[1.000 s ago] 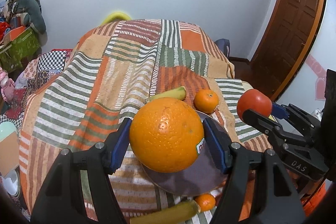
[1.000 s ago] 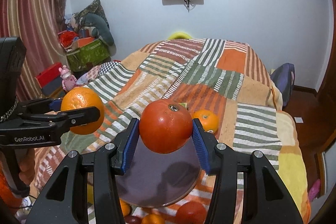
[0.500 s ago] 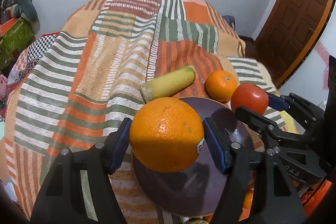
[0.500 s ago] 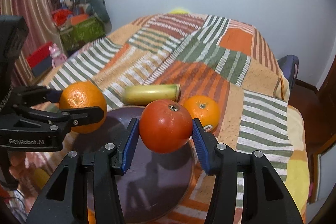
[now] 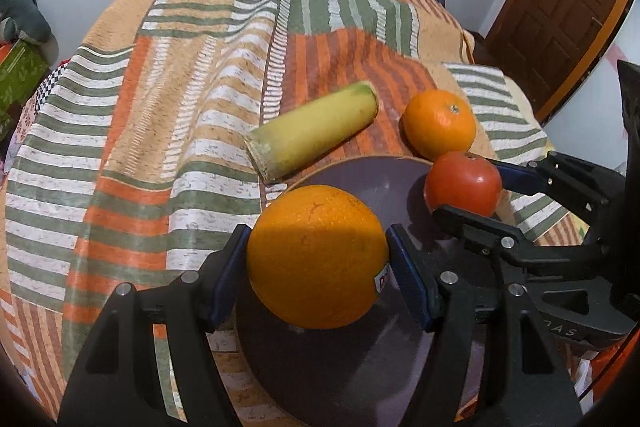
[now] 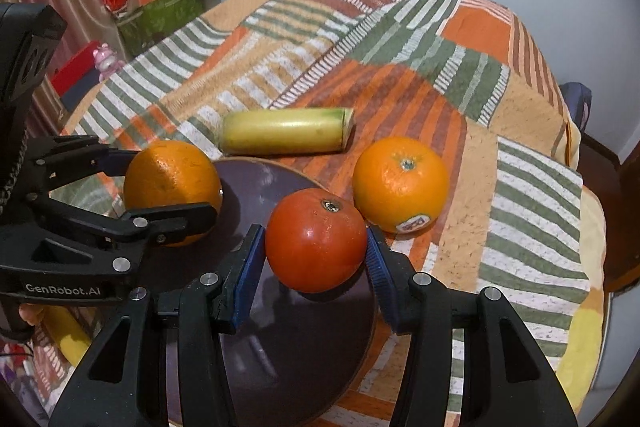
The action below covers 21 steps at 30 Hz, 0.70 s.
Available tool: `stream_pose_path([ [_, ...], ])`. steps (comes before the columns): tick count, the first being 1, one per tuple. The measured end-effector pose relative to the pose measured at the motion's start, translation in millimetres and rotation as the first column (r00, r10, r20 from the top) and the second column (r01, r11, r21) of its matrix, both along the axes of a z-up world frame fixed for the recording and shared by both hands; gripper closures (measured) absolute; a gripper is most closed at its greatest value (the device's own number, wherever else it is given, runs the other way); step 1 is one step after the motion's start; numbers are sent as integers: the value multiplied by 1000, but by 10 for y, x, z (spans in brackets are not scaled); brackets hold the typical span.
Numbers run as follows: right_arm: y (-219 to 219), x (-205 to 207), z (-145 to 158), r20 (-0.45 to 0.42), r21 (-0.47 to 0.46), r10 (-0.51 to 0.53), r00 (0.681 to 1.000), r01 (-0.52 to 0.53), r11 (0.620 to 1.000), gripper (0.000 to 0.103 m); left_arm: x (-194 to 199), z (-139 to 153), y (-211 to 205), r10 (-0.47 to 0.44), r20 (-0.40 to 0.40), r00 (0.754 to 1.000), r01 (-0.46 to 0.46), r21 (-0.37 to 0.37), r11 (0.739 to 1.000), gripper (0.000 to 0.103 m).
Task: Organize fruits
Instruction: 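Carry the orange onto the purple plate with left tool while right tool places the tomato there, then grasp the yellow squash with left tool while right tool grasps another red tomato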
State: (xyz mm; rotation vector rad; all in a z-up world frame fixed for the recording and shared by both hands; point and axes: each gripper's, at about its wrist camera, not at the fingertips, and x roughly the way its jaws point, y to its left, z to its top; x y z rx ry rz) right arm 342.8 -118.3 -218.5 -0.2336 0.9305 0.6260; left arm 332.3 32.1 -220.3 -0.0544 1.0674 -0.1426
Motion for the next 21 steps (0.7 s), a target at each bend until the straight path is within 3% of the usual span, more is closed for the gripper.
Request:
stream_pose_path([
  [10, 29, 1, -41, -14, -23, 21, 1000, -21, 999, 54, 24, -27, 0, -8, -11, 1000, 8, 8, 1000, 34],
  [15, -2, -83, 96, 44, -10, 13, 999, -12, 1000, 32, -43, 89, 66, 6, 16, 1000, -5, -23, 1000, 28],
  [21, -115, -225, 269, 106, 0, -19, 994, 19, 1000, 30, -248, 364, 81, 2, 90, 996, -1, -12, 1000, 23],
])
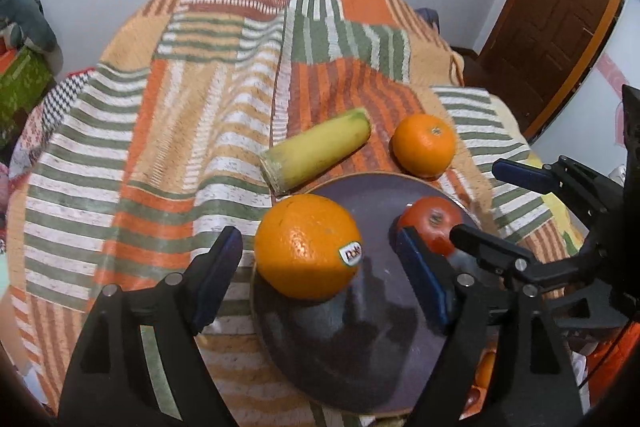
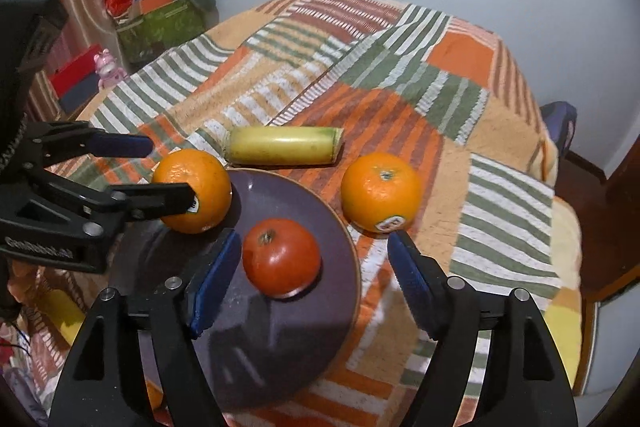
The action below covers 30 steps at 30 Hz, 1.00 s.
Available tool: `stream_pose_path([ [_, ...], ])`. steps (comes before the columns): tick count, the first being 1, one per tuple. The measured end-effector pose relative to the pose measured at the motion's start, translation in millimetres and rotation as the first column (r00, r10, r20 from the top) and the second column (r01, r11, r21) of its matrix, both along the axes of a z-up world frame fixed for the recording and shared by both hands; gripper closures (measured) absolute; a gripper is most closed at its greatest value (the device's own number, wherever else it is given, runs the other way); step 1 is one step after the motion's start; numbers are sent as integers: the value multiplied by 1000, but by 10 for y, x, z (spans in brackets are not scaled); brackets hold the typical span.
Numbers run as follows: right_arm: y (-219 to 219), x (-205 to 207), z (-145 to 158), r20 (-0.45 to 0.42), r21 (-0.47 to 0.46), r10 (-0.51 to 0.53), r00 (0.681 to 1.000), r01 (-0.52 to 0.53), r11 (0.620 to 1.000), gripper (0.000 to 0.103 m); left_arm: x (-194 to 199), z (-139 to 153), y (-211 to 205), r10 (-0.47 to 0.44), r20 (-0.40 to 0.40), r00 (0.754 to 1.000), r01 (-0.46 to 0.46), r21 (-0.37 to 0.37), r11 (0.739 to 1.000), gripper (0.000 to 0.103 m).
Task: Organize fruits
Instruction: 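Grasp the yellow squash with left tool while right tool grasps another red tomato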
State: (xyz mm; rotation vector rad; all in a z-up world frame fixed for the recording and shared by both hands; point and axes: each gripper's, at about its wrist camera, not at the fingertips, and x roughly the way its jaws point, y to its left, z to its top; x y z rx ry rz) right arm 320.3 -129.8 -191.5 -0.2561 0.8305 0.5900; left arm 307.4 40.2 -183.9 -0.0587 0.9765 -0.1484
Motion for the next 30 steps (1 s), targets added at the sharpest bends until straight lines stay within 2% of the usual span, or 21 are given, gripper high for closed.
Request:
stream_pose_path([
  [7, -163, -248, 194, 38, 39, -40, 998, 38, 999, 30, -416, 305, -23, -11, 79, 997, 9, 34, 999, 13],
  [14, -422, -576, 268, 53, 72, -103, 993, 99, 993, 28, -835, 347, -5, -9, 74, 997, 6, 51, 999, 11],
  [20, -644, -833, 178, 13, 87, -163, 987, 161, 983, 28, -1140, 186, -1, -11, 31, 999, 10, 49, 999, 9],
  [30, -911, -997, -70, -104, 110, -236, 966, 247, 963, 28, -1466, -327, -42, -9, -93, 996, 14, 53, 998, 9],
])
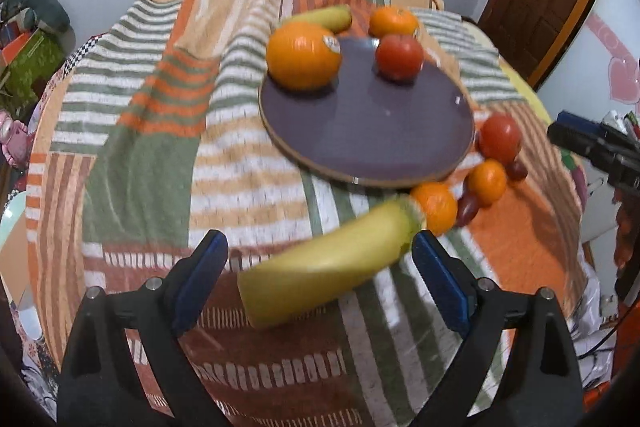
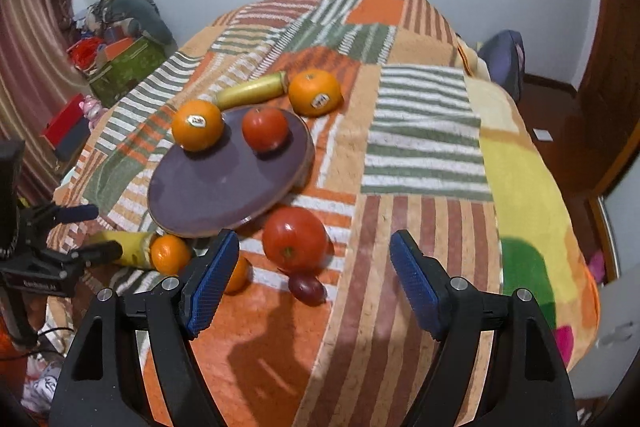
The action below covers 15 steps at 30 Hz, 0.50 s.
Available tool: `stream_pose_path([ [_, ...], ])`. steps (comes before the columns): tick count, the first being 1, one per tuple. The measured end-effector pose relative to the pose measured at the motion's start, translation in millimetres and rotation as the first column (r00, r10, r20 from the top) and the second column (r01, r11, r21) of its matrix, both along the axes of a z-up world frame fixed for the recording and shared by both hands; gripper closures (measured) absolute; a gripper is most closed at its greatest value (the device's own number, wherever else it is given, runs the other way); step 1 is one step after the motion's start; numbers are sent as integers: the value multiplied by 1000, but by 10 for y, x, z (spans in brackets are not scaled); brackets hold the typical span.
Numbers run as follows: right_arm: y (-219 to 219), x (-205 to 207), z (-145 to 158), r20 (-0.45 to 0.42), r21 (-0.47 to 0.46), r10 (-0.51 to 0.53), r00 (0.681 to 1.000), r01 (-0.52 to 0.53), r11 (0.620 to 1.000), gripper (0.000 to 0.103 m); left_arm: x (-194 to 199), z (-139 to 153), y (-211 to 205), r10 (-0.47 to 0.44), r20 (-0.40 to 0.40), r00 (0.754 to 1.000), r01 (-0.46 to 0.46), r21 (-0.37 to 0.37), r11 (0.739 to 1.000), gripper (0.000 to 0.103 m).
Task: Organize fruits
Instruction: 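Grasp the yellow squash with left tool while right tool grasps another red tomato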
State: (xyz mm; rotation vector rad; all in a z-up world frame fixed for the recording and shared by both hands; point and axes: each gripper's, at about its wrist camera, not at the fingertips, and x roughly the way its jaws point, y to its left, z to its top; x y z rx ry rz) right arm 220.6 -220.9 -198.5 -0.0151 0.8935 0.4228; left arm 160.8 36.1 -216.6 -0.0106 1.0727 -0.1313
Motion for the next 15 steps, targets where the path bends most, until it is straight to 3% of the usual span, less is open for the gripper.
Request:
stream_pose_path([
  [7, -25, 76, -147, -43, 7, -21, 999, 21, 1000, 28, 44, -166, -80, -32, -32, 999, 33, 28, 999, 6],
  [15, 139, 169, -288, -82, 11, 33, 996, -33, 999, 28, 139, -271, -208, -91, -29, 995, 92, 38, 995, 4],
])
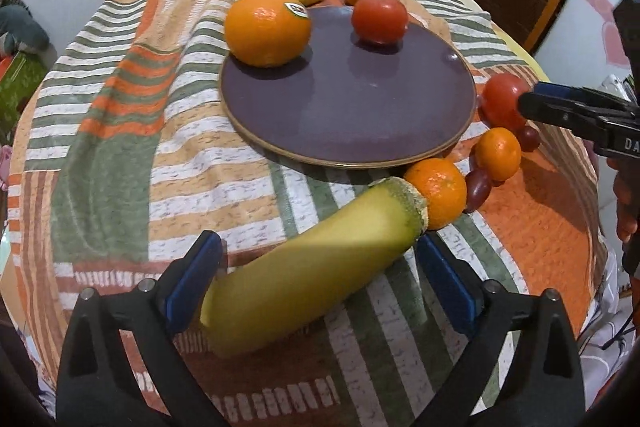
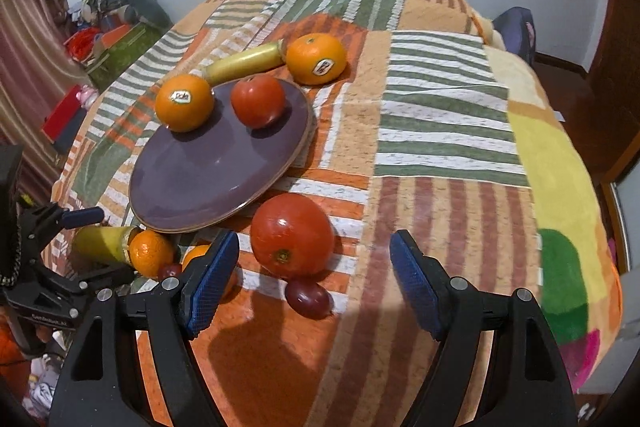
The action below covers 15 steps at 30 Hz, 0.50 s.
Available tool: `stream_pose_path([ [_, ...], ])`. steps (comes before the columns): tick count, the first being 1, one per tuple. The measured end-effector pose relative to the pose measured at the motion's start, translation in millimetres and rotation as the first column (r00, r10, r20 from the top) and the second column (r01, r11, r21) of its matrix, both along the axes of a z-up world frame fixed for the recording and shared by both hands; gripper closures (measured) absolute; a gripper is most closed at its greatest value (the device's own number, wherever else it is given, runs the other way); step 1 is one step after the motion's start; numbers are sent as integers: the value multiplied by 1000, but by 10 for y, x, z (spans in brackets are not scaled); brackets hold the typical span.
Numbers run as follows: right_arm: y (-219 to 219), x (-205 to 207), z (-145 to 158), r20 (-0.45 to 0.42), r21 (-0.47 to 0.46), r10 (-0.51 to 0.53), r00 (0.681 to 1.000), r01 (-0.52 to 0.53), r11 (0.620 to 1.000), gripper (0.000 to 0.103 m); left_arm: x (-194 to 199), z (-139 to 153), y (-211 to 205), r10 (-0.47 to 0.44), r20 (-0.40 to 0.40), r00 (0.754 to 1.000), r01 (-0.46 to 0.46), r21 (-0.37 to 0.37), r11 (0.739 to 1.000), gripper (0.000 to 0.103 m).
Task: Organize fruits
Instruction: 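Grasp the yellow squash with left tool while right tool grasps another red tomato, then lift the squash over the plate with left tool while right tool carries the tomato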
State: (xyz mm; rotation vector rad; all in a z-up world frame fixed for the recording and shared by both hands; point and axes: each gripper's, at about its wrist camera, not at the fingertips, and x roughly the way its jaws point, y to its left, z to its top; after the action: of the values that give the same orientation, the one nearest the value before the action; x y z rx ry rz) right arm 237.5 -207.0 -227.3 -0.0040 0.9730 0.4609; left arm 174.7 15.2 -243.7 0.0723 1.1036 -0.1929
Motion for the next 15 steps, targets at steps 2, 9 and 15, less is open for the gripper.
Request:
stream_pose_path([
  [2, 54, 18, -28, -8, 0, 21, 1000, -21, 1000, 33, -10, -3, 7, -5, 11, 1000, 5, -2, 1000, 7],
  [9, 177, 42, -90, -19, -41, 65, 998, -65, 997, 57, -63, 58, 79, -6, 21, 1000, 6, -24, 1000, 33],
  [15, 79, 35, -41, -16, -17, 45, 999, -45, 999, 60, -123, 94, 213, 39, 19, 999, -39, -38, 999, 47],
])
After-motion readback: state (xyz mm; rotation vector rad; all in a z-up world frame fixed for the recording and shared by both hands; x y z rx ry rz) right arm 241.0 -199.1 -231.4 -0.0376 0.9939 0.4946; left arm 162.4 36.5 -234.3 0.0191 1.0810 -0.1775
